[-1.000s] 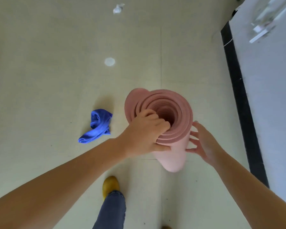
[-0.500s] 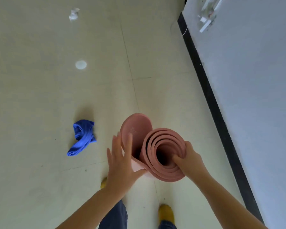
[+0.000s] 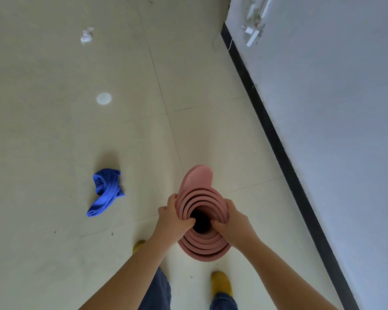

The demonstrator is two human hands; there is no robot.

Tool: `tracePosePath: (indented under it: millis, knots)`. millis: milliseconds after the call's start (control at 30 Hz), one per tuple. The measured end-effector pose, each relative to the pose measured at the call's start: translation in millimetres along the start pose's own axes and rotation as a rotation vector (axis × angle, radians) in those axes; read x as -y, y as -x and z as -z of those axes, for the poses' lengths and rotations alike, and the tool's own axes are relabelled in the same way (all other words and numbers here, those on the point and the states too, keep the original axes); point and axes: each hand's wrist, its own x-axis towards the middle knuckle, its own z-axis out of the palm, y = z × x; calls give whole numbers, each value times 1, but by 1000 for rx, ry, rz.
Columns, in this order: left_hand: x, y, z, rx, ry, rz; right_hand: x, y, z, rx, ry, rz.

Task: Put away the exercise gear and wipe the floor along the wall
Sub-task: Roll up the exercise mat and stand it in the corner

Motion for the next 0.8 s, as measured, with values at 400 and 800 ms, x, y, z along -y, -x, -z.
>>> tracePosePath:
  millis: [400, 800]
  knots:
    - [12, 21, 0, 268, 98, -18, -13, 36, 1, 34, -105, -143]
    - [-78, 52, 43, 450, -210, -63, 21, 103, 4, -250, -376, -269]
